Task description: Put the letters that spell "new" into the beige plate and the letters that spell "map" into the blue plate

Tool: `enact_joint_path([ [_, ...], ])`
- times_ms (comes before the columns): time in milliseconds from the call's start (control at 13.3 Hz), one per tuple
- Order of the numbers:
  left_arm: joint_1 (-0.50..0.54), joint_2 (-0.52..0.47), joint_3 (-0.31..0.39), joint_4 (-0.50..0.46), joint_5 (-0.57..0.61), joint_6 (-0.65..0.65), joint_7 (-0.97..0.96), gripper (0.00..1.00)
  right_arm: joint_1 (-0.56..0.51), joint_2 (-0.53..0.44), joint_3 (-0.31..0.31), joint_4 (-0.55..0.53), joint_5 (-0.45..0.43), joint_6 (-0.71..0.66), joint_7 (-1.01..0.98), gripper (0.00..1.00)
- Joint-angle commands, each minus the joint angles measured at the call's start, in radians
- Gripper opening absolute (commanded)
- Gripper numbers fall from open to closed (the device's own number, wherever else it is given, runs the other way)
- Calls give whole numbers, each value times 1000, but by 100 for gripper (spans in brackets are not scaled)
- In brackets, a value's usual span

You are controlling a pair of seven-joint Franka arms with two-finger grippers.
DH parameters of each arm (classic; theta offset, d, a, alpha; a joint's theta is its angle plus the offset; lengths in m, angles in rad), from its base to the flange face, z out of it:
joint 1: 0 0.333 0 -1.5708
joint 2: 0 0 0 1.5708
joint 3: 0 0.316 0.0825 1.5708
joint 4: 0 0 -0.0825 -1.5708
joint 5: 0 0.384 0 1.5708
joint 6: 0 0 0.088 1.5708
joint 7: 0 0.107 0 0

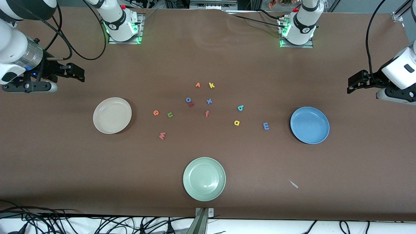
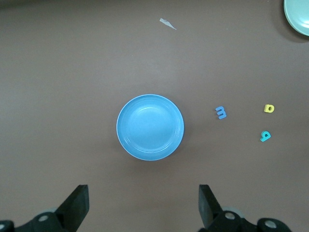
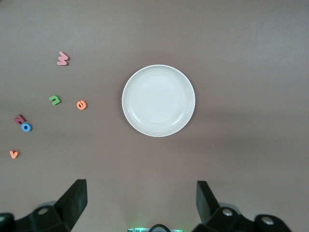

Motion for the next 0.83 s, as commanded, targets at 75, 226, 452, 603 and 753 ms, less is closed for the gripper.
enact_joint_path([
  [75, 7, -21, -6, -19, 5, -7, 15, 100, -7, 1, 5, 7, 4, -7, 6, 100],
  [226, 7, -21, -6, -19, 5, -14, 17, 100, -7, 1, 5, 7, 2, -7, 4, 100],
  [452, 4, -23, -8, -16, 7, -14, 15, 100, -7, 1, 5, 7, 2, -7, 3, 100],
  [603, -4, -21, -8, -11, 7, -14, 15, 100, -7, 1, 5, 9, 2, -7, 3, 100],
  [753, -7, -23, -9, -8, 5, -17, 14, 100, -7, 1, 5, 7, 2, -8, 3, 100],
])
